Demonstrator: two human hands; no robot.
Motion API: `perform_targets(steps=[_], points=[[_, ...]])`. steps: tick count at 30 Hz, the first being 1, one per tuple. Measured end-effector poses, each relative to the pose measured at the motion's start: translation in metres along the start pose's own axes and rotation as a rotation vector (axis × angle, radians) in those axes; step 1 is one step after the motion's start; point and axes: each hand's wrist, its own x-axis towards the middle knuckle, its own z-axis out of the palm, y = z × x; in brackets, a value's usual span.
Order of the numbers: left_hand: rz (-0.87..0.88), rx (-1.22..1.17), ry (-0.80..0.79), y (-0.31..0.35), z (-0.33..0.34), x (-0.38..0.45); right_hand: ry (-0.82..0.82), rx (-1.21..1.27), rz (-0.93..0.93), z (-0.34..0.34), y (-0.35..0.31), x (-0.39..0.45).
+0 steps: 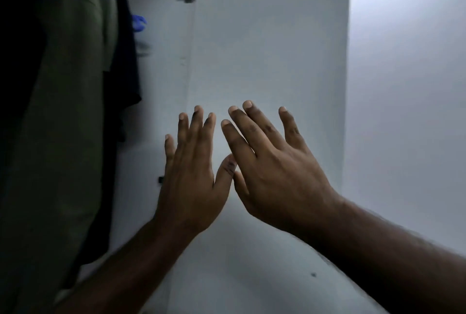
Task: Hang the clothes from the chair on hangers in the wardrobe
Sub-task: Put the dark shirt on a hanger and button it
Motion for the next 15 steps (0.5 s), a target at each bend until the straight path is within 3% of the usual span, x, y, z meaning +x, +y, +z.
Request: perform_targets(steps=[15], points=[[0.173, -0.462, -0.119, 0.309, 0.164, -0.018, -0.257, -0.366, 0.162, -0.119, 0.224, -0.216]])
